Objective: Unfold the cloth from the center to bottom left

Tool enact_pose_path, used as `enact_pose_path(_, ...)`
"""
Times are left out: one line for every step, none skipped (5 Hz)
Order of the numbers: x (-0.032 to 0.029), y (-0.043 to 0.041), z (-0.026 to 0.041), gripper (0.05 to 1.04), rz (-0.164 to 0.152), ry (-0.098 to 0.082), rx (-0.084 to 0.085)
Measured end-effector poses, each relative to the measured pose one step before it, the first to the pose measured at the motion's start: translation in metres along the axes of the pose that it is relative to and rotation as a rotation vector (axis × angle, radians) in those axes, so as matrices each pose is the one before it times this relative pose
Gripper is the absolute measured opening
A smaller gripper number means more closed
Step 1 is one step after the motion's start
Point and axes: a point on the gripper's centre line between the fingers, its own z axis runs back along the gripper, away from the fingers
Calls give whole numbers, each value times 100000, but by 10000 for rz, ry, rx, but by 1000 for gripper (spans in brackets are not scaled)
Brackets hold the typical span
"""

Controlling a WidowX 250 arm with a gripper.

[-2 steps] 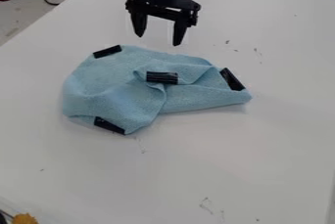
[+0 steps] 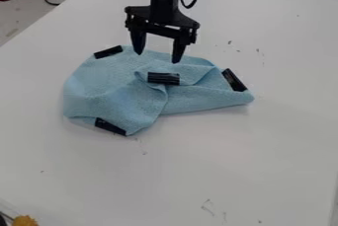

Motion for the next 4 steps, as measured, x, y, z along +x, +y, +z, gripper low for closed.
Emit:
enact_pose_path(-1731,327,993,1001,419,-157,-80)
enact_pose_path(-4271,257,2280,1001,1259,268,198)
enact_pose_path(-4837,1027,-207,1001,1419,839,-42)
enact_pose_path(-3541,1194,-2005,1000,935,797,-514)
